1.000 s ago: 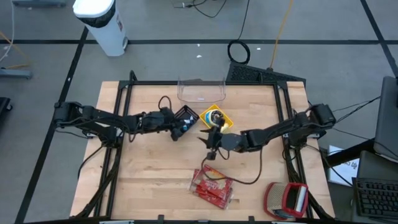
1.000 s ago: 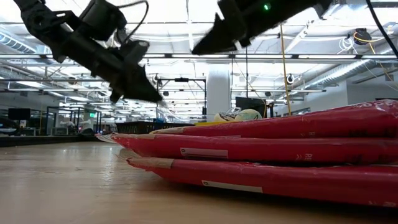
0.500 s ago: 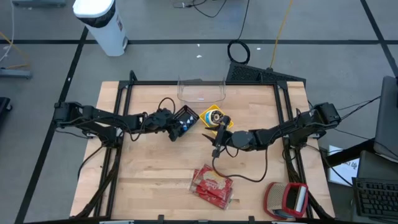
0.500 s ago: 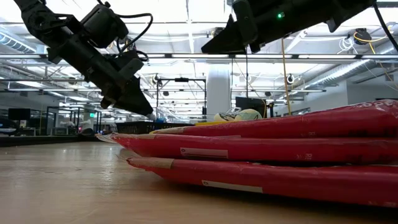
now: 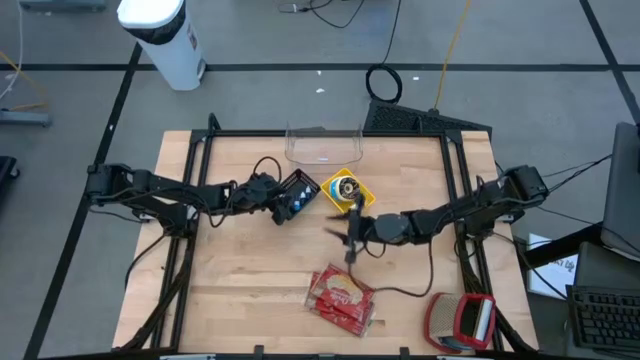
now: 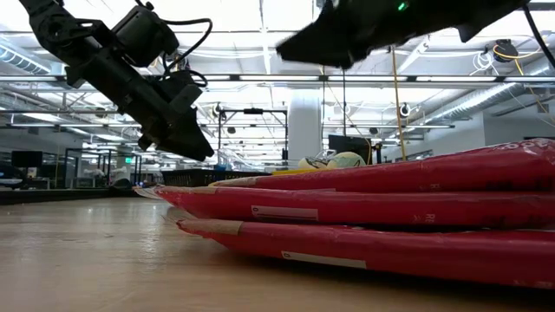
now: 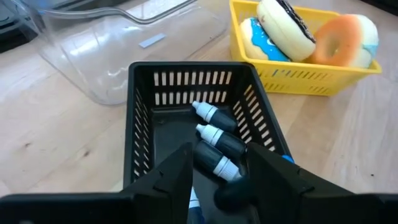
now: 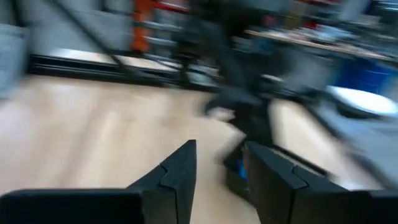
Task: Pick & Place Food Item
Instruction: Put the top red bag into the transparent bin
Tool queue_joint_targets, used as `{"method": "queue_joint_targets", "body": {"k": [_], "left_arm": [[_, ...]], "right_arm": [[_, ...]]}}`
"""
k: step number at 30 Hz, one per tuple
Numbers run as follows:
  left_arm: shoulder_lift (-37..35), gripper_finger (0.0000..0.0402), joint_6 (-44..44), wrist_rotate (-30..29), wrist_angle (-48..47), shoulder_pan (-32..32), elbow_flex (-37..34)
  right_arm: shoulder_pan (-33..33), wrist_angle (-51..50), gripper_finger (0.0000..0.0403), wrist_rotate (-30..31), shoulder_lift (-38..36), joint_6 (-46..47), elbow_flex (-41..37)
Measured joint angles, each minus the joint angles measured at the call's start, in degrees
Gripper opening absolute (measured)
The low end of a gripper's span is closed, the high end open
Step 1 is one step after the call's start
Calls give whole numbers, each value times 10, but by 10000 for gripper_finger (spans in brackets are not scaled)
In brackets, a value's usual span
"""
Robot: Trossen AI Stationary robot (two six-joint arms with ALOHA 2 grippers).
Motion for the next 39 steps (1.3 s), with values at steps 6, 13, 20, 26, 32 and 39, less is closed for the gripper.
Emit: {"method": "queue_joint_targets", "body": {"k": [6, 13, 20, 26, 32, 39], "left_arm": [[0, 152, 0, 0, 0, 0, 0], [0, 152, -1, 0, 0, 0, 0], [0, 152, -10, 1, 0, 0, 0], [0, 152, -23, 1, 0, 0, 0], [0, 152, -44, 2, 0, 0, 0], [0, 152, -63, 2, 0, 0, 0]], "right_arm": [[44, -12, 146, -99, 0, 26, 0], [137, -165, 241, -133, 0, 102, 18], [246, -220, 253, -47, 0, 138, 21], [314, -281, 228, 28, 5, 194, 21], [342, -328, 220, 78, 35, 128, 21], [330, -342, 220, 83, 85, 43, 21]]}}
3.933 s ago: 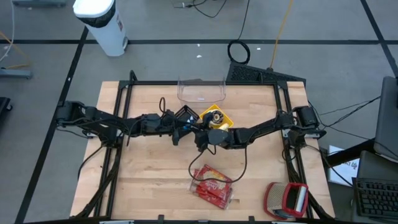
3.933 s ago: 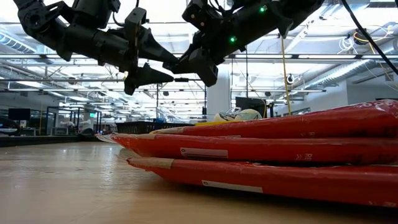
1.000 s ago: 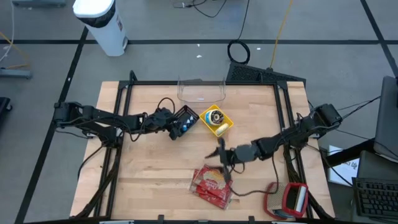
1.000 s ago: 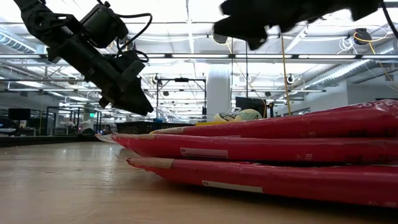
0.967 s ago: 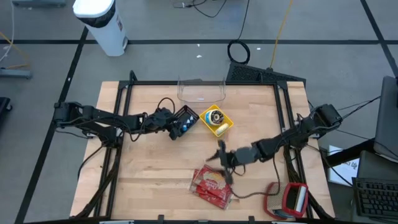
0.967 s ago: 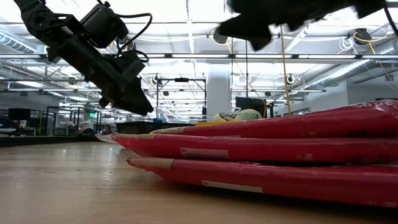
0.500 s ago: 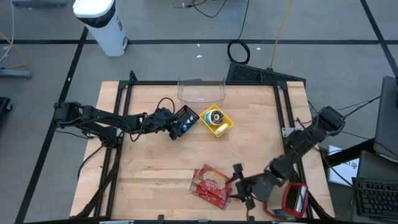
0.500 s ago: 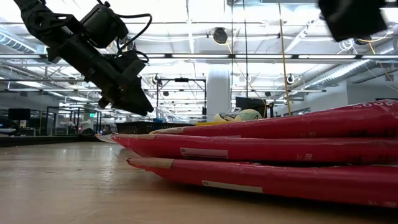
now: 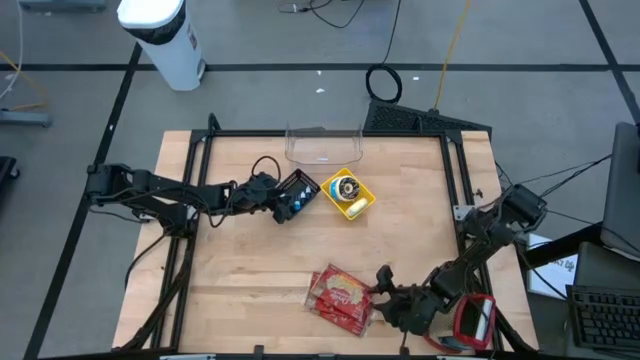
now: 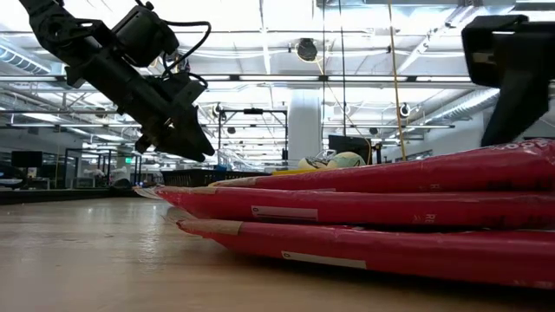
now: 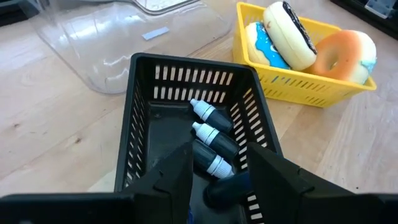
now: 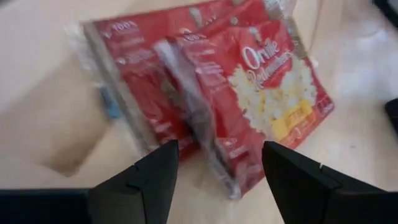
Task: Pick & Place Food Item
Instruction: Put the top red bag into the transparent bin
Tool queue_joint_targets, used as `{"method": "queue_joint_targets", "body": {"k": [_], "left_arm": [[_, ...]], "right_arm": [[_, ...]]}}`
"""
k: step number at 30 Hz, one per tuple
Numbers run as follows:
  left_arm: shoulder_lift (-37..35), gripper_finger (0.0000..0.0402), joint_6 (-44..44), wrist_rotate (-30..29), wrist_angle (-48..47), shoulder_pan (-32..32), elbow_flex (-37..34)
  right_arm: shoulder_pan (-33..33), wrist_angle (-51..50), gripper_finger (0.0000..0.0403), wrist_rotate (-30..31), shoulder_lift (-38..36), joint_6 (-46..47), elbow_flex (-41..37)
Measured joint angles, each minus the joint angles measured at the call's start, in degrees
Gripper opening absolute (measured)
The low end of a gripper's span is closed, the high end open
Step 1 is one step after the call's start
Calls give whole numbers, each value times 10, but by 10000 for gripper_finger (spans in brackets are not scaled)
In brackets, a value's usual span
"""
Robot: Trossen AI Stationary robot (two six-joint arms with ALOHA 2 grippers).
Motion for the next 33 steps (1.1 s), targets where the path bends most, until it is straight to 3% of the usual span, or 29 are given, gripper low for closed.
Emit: {"method": "queue_joint_targets", "body": {"k": [4, 6, 12, 21, 27, 33], "left_arm": [[0, 152, 7, 0, 0, 0, 0], [0, 152, 8, 0, 0, 0, 0], [0, 152, 9, 0, 0, 0, 0], [0, 152, 10, -2, 2, 0, 0], [0, 152, 10, -2, 2, 0, 0], [0, 152, 11, -2, 10, 0, 0]], "right_arm": [[-4, 3, 214, 77, 13, -28, 0], [-8, 4, 205, 86, 15, -46, 0], [-22, 18, 147, 43, 16, -57, 0], [-51, 29, 8, -34, 16, -43, 0], [-66, 46, 2, -33, -20, -44, -1], [-79, 58, 1, 40, -122, -30, -1]]}}
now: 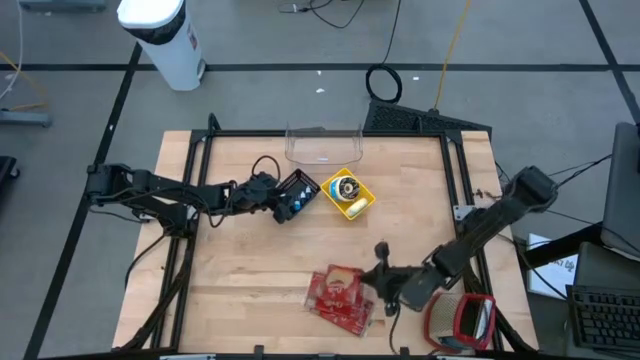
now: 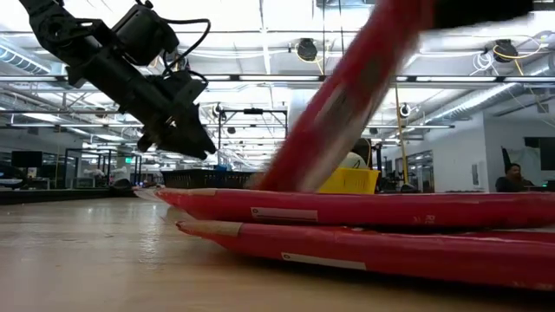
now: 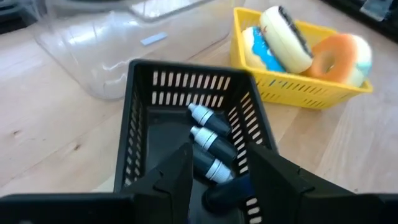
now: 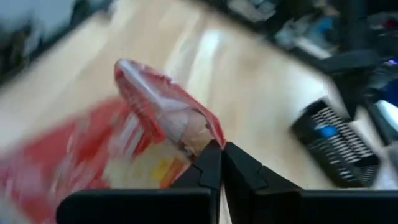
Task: Pick & Place Food Item
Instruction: Put the top red bag into the transparent bin
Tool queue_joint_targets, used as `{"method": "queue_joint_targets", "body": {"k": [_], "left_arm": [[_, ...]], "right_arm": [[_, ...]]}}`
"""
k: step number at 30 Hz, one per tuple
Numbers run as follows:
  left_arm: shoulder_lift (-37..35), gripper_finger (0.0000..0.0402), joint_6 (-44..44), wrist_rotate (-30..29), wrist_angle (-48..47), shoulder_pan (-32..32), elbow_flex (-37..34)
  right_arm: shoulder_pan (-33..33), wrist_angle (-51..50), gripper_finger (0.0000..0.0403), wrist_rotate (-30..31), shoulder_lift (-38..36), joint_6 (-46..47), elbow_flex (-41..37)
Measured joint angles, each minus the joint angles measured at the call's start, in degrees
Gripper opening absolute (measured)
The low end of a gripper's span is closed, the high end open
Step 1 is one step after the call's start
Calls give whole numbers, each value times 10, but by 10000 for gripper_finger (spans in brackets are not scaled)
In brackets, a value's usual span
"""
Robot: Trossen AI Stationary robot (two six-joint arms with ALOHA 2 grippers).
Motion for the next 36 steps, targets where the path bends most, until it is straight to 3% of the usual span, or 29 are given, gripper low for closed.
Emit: {"method": "queue_joint_targets", "body": {"k": [5, 10, 15, 24, 28, 36], "left_arm": [[0, 152, 44, 17, 44, -2, 0], [0, 152, 107, 74, 135, -3, 0], [0, 152, 257, 103, 230, -35, 0], [0, 173, 562, -81, 328, -147, 0], [0, 212, 565, -107, 367, -167, 1], [0, 243, 506, -25, 303, -164, 52]], "right_arm": [[-21, 45, 0, 29, -65, 1, 0], [-53, 121, 0, 60, -73, -62, -7], [-105, 160, 0, 62, -64, -44, -12], [-180, 151, 0, 94, -62, 1, -13], [-212, 156, 0, 89, -62, 12, -13], [-256, 214, 0, 61, -22, -1, -13]]}}
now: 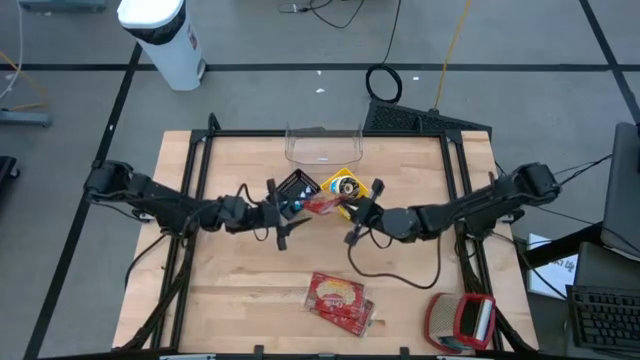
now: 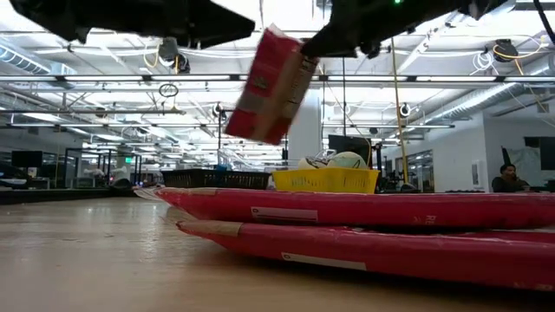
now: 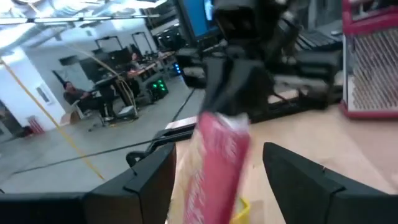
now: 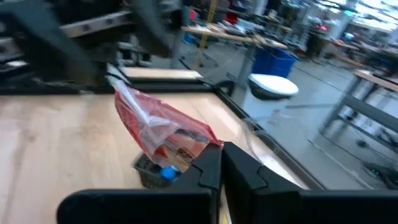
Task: Pick & Place Food Item
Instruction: Put the top red bag into the transparent bin
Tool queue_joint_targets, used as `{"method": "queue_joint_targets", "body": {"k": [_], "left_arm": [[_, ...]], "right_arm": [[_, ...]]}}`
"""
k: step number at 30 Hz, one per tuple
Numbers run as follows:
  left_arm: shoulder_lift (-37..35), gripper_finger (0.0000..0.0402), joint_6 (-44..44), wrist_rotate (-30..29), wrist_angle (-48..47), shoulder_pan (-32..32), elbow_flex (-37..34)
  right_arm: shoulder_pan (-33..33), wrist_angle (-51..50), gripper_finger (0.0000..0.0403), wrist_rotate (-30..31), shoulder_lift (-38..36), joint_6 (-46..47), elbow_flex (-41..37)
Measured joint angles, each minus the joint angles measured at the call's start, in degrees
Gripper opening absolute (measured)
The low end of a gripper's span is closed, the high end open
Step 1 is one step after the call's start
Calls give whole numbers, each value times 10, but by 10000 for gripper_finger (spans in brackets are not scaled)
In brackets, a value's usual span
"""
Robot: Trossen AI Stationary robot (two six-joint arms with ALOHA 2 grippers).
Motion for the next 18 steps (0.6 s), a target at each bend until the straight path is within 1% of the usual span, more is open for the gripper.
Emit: {"method": "queue_joint_targets", "body": {"k": [4, 8, 13, 18], "left_arm": [[0, 244, -15, 10, -38, 7, 29], [0, 244, -26, 27, -84, 11, 46], [0, 244, -29, 26, -82, 4, 46], [0, 244, -15, 28, -77, 1, 46]], "right_arm": [[-10, 46, 0, -13, 31, -31, 0], [-18, 73, 0, -19, 36, -34, 0], [-19, 84, 0, -19, 37, -60, 0], [-21, 110, 0, -20, 37, -62, 0]]}}
